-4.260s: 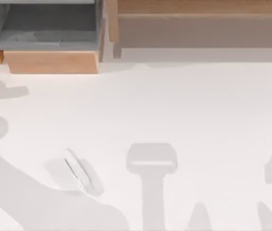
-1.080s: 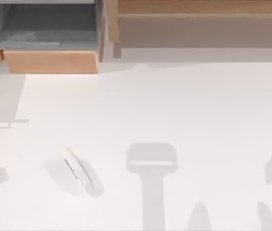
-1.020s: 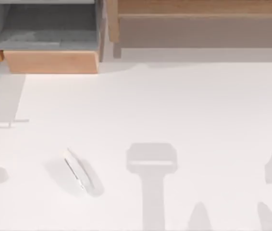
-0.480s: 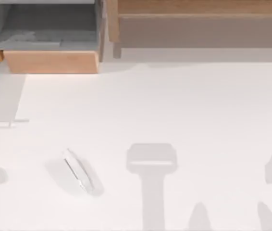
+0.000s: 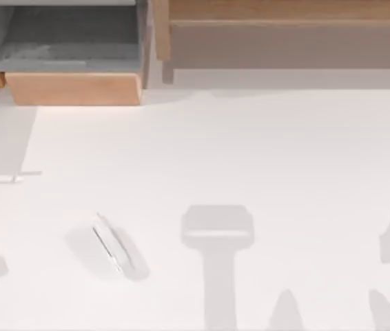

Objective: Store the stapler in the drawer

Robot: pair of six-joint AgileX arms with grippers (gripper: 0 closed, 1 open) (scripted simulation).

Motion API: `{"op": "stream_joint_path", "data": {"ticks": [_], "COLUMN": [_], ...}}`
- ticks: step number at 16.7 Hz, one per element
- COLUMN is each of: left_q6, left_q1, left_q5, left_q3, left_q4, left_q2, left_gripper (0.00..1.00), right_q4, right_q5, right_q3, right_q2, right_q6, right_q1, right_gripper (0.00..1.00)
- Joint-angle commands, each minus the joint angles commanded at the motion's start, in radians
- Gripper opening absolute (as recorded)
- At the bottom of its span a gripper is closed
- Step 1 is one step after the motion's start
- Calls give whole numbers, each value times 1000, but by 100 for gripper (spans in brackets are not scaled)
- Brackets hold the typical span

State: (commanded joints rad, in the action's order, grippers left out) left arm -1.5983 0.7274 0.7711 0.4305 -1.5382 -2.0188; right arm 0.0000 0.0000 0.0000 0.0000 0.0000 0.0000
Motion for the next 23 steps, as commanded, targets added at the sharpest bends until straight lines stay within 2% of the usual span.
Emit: {"op": "stream_joint_path", "data": {"ticks": [4,7,9,14,19,23], "left_q6": [56,202,355,896,1559,2051], "left_q1": [-59,-202,-332,-690,-1002,-1176], "left_q5": [14,28,18,-102,-304,-483], "left_q3": [-29,-51,-20,163,406,584], "left_q4": [47,174,311,815,1434,1906], "left_q2": [47,141,204,270,260,243], "left_gripper": [100,100,100,100,100,100], "right_q4": [0,0,0,0,0,0], "right_q5": [0,0,0,0,0,0], "right_q3": [0,0,0,0,0,0], "right_q2": [0,0,0,0,0,0], "right_q6": [0,0,0,0,0,0], "right_q1": [0,0,0,0,0,0], "right_gripper": [100,100,100,100,100,100]}}
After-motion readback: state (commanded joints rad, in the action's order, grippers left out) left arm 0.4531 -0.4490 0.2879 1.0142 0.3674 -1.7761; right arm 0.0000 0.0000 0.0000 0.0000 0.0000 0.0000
